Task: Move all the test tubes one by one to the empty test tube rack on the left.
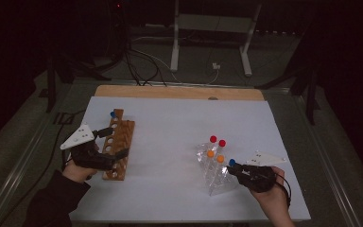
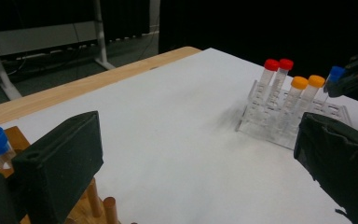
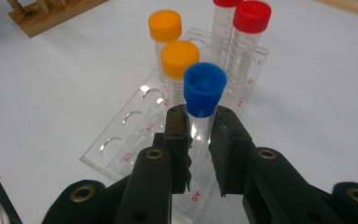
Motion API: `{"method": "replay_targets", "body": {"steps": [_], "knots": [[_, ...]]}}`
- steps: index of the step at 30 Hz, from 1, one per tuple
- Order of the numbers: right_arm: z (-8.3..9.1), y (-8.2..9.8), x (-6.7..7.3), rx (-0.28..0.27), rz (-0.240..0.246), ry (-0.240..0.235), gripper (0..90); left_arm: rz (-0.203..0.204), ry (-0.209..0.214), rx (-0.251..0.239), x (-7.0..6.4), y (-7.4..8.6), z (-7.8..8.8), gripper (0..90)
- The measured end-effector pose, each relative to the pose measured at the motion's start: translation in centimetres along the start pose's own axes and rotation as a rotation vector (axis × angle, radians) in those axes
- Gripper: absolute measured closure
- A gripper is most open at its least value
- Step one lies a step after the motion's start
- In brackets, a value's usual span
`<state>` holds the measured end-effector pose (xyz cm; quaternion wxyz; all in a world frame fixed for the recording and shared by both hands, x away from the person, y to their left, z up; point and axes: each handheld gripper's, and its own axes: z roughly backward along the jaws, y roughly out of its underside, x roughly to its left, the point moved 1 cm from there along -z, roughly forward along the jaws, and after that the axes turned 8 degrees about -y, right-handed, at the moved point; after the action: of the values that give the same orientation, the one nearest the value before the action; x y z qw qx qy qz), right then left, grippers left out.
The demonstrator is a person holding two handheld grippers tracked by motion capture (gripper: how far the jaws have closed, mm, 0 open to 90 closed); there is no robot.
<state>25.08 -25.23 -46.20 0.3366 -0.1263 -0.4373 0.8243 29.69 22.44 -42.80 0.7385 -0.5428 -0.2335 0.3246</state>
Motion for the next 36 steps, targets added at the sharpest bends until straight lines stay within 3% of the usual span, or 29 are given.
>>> {"method": "replay_targets", "body": {"steps": [11,16,27,36], "knots": [[2.8,-1.7,0.9,-0.083,0.026,0.015,77.1,-0.004,0.016,0.001,-0.2,-0.2,0.1,2.1],[3.5,-2.5,2.1,-0.109,0.043,-0.031,77.1,-0.016,0.024,-0.003,-0.5,-0.4,0.1,2.1],[0.4,-4.1,4.9,-0.106,0.116,-0.166,77.0,-0.049,0.077,-0.004,-2.0,-1.1,0.1,2.1],[-2.1,-5.1,5.9,-0.094,0.158,-0.209,77.0,-0.068,0.142,0.001,-3.6,-1.6,-0.2,2.3]]}}
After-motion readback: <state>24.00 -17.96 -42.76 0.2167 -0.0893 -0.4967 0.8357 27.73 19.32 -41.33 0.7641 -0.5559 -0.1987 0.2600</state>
